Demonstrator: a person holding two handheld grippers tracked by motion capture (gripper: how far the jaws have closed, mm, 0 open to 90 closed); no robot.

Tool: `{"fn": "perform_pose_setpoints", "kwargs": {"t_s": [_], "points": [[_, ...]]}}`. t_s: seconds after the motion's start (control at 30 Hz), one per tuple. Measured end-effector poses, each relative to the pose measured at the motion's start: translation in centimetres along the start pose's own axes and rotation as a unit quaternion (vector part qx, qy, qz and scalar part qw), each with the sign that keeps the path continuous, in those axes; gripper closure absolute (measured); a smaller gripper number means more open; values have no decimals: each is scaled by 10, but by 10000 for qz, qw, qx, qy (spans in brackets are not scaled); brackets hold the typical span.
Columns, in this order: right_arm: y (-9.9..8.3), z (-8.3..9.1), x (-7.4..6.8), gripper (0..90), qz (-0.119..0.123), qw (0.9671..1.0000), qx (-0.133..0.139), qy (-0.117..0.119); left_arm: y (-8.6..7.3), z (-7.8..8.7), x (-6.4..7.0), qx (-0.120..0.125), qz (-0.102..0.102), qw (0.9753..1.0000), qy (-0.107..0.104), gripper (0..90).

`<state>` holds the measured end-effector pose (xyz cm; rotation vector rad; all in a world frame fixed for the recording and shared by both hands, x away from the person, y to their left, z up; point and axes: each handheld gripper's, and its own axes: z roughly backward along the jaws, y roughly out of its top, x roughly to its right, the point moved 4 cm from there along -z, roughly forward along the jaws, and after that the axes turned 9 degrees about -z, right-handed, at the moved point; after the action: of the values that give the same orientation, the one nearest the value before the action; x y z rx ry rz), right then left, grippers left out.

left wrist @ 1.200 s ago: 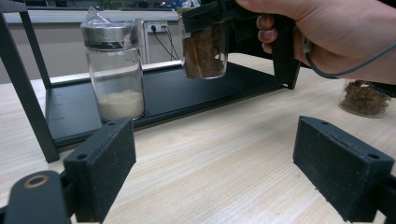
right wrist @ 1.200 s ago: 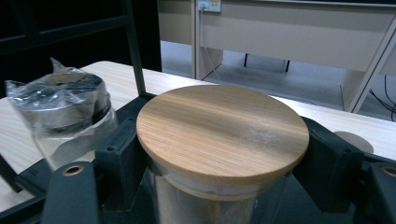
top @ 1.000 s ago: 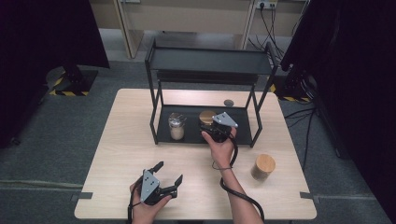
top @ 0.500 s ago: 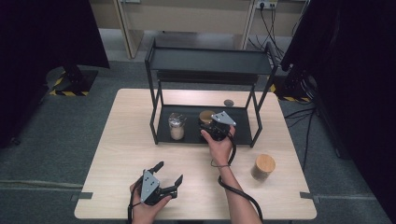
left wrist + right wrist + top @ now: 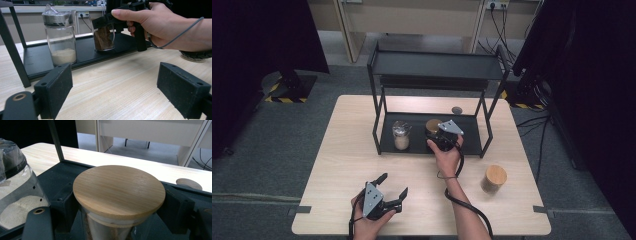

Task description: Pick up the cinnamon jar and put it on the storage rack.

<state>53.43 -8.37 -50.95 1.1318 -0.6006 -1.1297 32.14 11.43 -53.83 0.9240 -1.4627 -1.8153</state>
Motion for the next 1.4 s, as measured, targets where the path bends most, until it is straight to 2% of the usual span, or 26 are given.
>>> {"fn": "perform_pose_setpoints", "kwargs": {"t_s": [0.67,0.9,1.1,1.4], "points": [[-6,0,-1,255,82,10000,17,0,0,0,0,-2,-8,10000,-1,127],[-8,0,-1,248,25,10000,19,30,0,0,1,-3,-10,10000,-4,127],[-9,-1,2,201,-153,9998,-37,94,0,0,1,-4,-9,10000,-3,127],[-11,-1,3,103,-169,9996,-201,121,0,0,1,-14,-17,10000,-6,127]]}}
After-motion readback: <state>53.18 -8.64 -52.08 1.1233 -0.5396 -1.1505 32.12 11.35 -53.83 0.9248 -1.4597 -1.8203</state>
